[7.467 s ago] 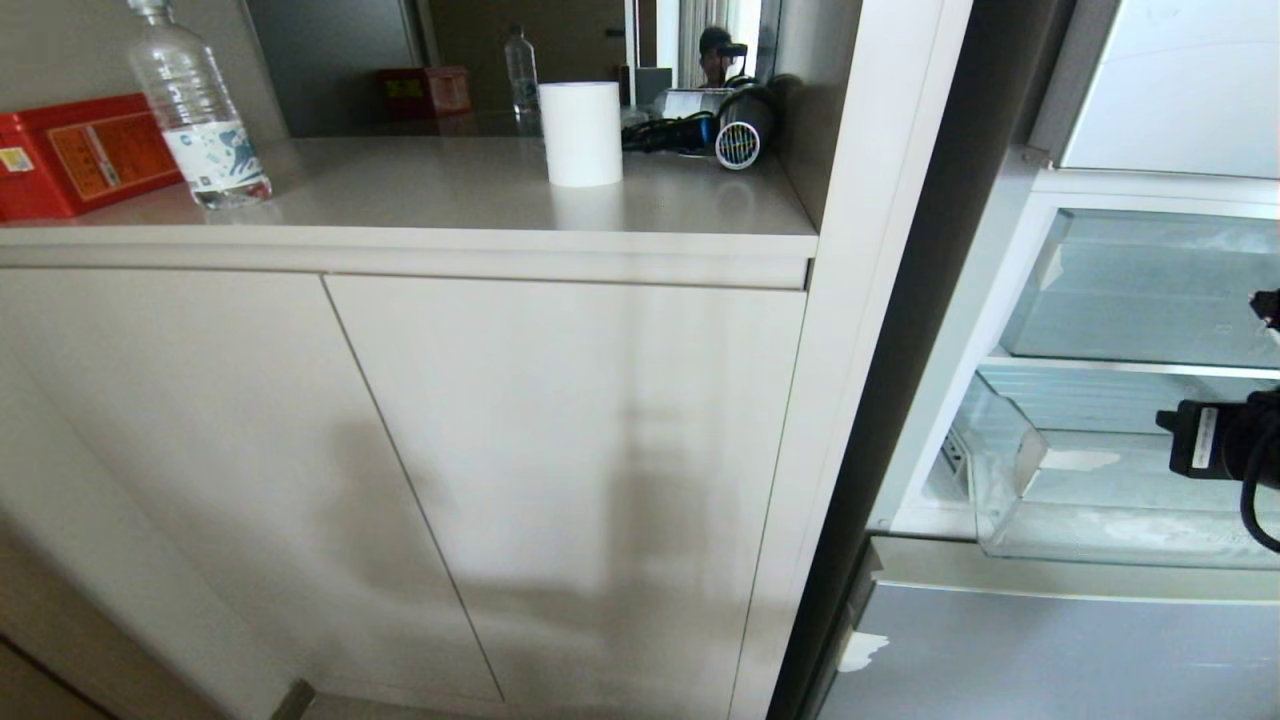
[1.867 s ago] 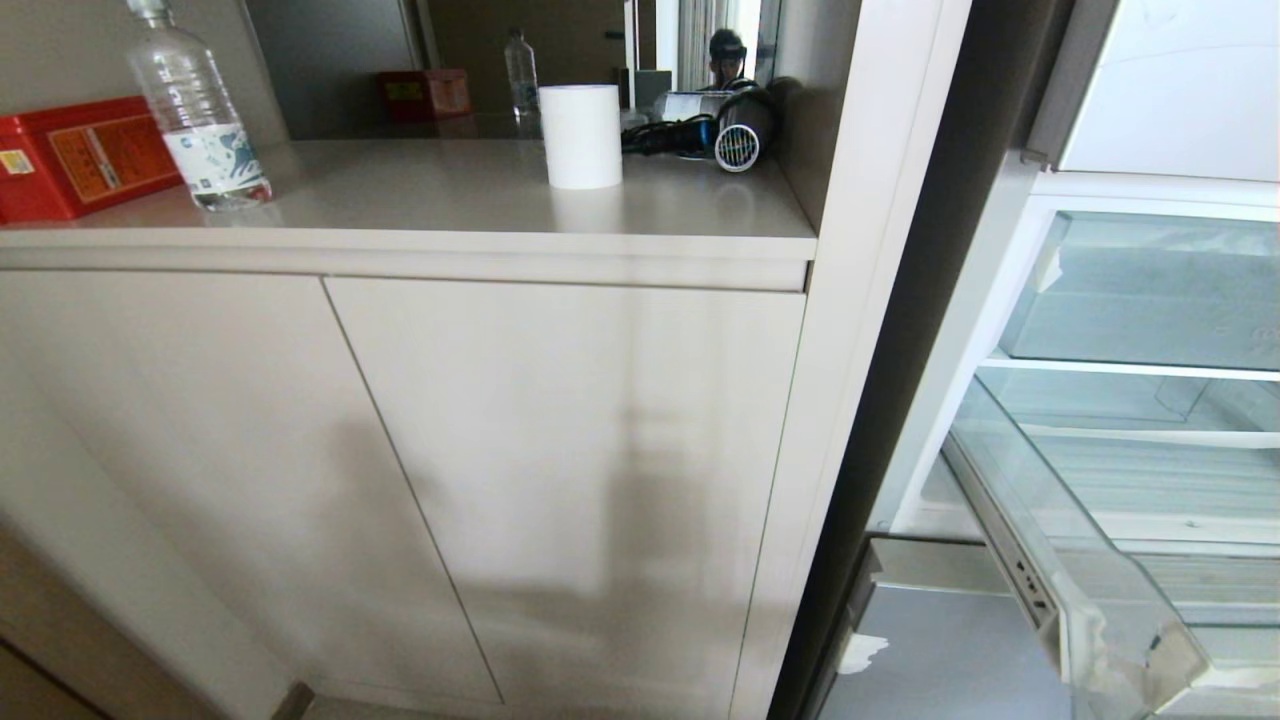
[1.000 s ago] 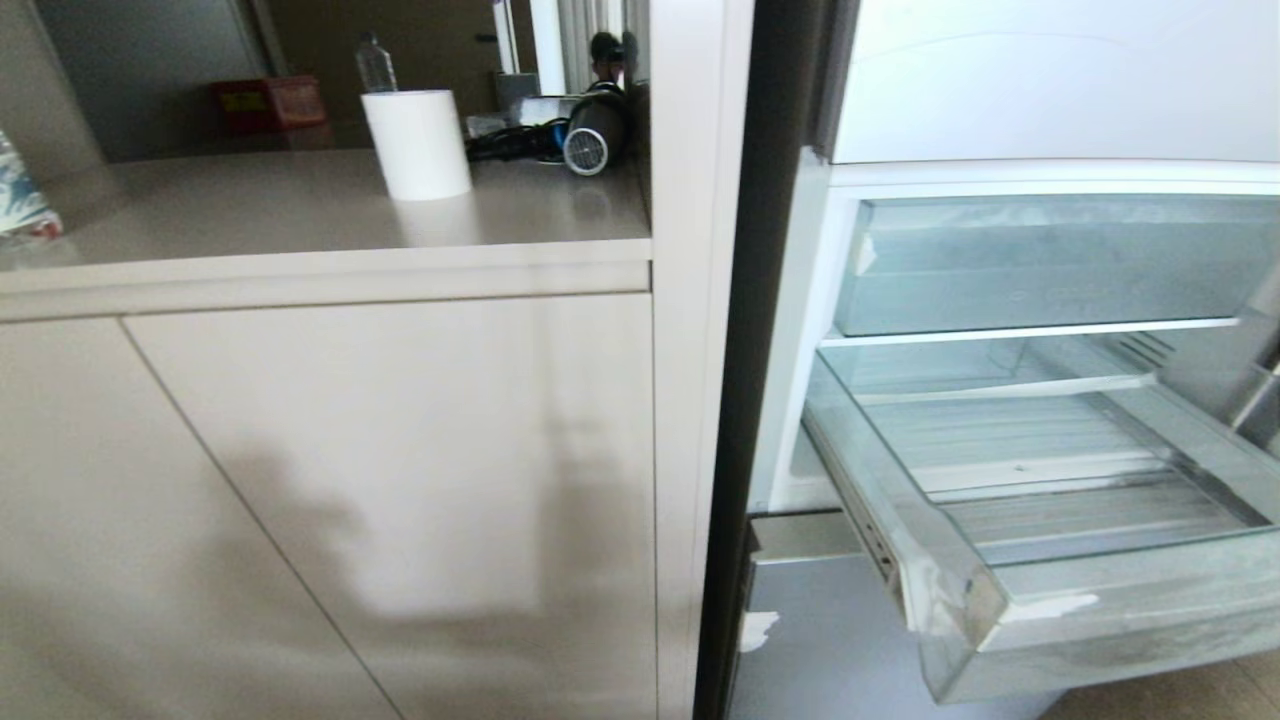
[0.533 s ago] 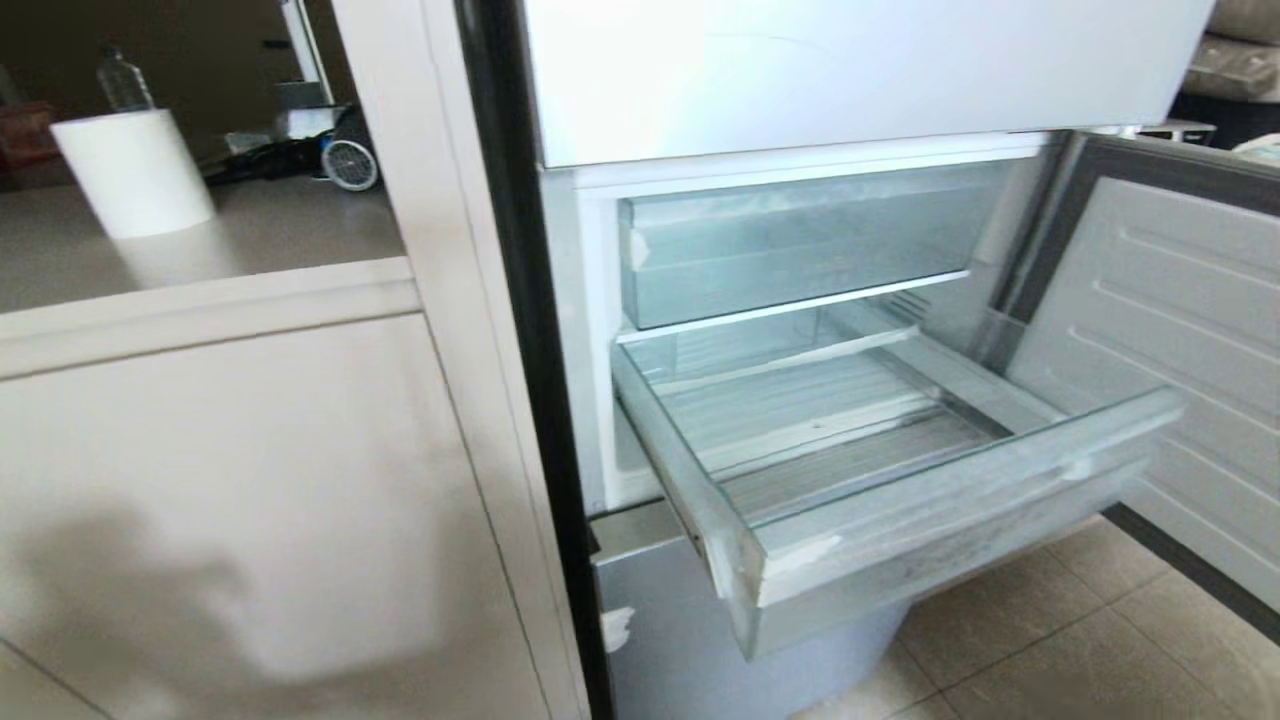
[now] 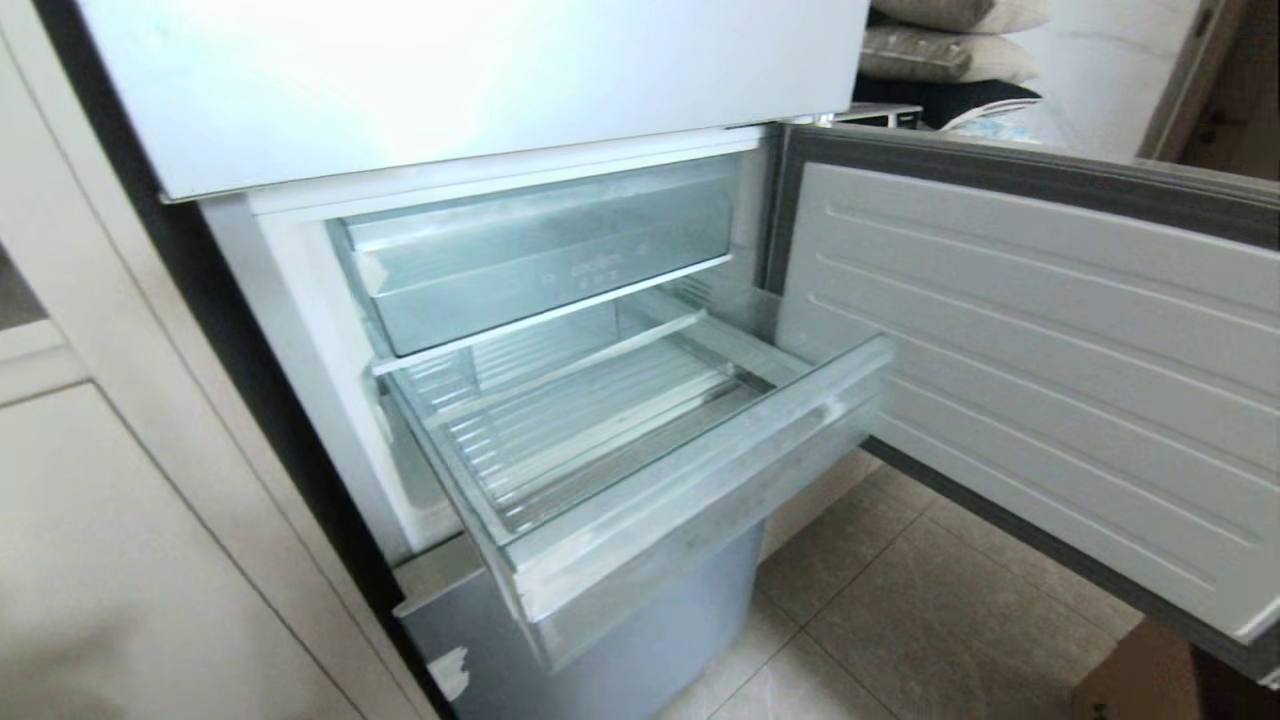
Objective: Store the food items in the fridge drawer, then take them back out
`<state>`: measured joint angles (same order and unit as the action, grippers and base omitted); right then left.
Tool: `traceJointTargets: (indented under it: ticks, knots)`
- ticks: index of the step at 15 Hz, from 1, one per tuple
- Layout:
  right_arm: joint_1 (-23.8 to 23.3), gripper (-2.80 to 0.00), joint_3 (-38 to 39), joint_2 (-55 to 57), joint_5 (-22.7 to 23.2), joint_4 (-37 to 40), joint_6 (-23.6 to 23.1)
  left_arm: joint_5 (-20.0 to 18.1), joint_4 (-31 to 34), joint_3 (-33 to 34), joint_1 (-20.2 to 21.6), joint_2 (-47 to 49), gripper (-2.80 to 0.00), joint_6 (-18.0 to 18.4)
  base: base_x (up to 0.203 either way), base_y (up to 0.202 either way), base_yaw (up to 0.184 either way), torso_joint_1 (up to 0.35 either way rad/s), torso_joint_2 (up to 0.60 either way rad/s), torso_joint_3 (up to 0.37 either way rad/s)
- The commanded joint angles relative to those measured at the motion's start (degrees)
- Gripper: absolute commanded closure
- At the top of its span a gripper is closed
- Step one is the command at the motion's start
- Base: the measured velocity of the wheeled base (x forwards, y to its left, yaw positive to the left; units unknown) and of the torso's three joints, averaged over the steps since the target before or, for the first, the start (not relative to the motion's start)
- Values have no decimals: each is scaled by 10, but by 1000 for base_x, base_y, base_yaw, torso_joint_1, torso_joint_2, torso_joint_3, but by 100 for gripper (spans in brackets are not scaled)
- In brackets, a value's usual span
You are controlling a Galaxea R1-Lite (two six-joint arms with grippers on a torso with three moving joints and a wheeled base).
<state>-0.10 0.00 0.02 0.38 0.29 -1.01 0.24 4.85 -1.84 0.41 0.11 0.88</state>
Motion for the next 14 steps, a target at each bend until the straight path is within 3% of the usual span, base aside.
traceJointTargets:
  ticks: [1,8,14]
  knots:
    - [0,0,0,-1,-1,0,0,0,1,0,0,0,0,0,2,6,-176,2,-2,2]
    - [0,0,0,-1,-1,0,5,0,0,0,0,0,0,0,0,10,-167,3,2,2]
    - [-2,0,-3,-1,-2,0,-3,0,1,0,0,0,0,0,0,1,-14,-1,1,0]
